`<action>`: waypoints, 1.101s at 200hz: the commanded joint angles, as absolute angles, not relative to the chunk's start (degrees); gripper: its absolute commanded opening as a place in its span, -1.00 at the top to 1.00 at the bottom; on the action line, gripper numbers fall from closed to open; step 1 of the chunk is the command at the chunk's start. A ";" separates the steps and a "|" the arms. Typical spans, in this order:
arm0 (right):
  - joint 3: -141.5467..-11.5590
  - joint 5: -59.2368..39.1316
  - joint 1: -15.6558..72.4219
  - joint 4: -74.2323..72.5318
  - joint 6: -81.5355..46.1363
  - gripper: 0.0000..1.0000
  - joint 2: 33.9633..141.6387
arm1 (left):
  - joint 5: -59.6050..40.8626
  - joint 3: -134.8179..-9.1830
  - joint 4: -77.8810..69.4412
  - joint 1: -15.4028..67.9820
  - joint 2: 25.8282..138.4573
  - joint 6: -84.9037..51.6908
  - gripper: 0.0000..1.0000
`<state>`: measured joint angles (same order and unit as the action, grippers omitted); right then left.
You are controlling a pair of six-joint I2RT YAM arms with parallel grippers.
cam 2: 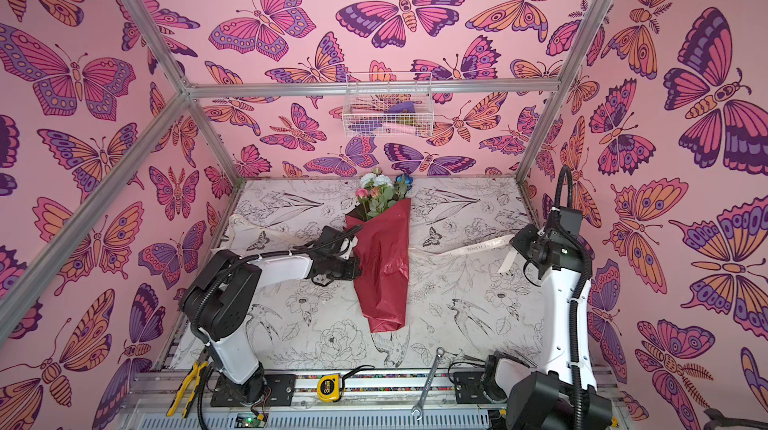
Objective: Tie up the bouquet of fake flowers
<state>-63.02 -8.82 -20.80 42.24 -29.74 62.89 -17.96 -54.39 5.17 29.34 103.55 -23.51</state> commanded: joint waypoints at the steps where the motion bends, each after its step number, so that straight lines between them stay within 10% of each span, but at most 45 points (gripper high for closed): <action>1: -66.32 -9.38 -17.73 47.03 -28.04 1.00 61.01 | -16.83 -54.90 6.33 28.15 103.40 -22.16 1.00; 115: -72.57 -1.63 33.31 33.51 -36.48 1.00 78.36 | -17.90 -52.08 2.59 26.76 97.09 -28.27 0.43; 220: -90.73 -10.40 39.61 23.30 -39.42 1.00 116.63 | -18.92 -43.74 0.29 19.29 82.33 -35.98 -0.10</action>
<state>-87.07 -8.95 39.20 24.62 -38.20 113.67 -18.72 -45.43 0.12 21.80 87.44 -33.74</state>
